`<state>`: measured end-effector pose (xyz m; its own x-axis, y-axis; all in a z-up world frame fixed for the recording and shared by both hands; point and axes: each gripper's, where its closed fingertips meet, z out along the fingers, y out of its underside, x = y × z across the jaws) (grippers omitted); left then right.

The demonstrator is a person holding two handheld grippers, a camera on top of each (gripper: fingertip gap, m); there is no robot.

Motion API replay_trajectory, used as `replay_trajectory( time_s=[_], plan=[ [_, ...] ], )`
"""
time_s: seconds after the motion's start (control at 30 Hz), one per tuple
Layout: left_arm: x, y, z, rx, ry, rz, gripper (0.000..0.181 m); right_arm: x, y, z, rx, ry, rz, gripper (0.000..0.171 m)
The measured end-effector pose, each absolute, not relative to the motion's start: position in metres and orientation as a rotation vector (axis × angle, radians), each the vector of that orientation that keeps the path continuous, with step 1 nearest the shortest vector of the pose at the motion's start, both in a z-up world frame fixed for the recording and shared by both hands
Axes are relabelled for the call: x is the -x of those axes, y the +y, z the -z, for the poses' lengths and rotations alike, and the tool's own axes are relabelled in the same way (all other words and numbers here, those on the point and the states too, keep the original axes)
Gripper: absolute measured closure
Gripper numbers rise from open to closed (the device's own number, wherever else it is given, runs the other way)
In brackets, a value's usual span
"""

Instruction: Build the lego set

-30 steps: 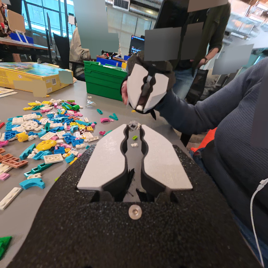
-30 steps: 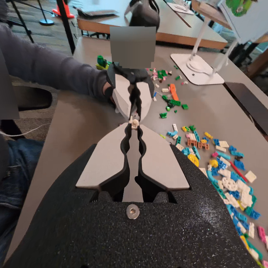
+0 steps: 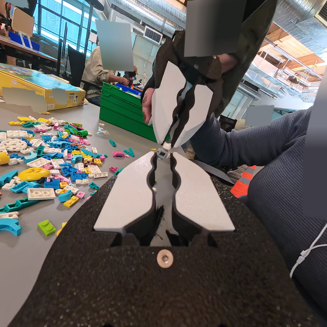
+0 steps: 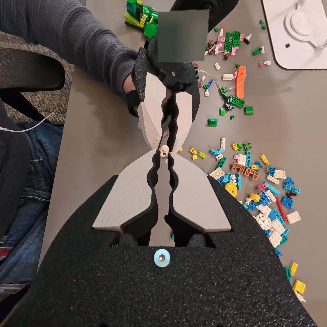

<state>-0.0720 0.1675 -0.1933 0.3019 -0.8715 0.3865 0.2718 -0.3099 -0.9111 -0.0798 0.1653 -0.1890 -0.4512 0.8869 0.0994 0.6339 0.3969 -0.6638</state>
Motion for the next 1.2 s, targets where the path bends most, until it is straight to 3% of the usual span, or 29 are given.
replay_trajectory(
  time_s=[1.2],
  plan=[
    [0.0724, 0.1713, 0.1974, 1.478, 0.586, 1.247, 0.167, 0.0787, 0.1718, 0.1951, 1.383, -2.253, -0.646, 0.163]
  ],
)
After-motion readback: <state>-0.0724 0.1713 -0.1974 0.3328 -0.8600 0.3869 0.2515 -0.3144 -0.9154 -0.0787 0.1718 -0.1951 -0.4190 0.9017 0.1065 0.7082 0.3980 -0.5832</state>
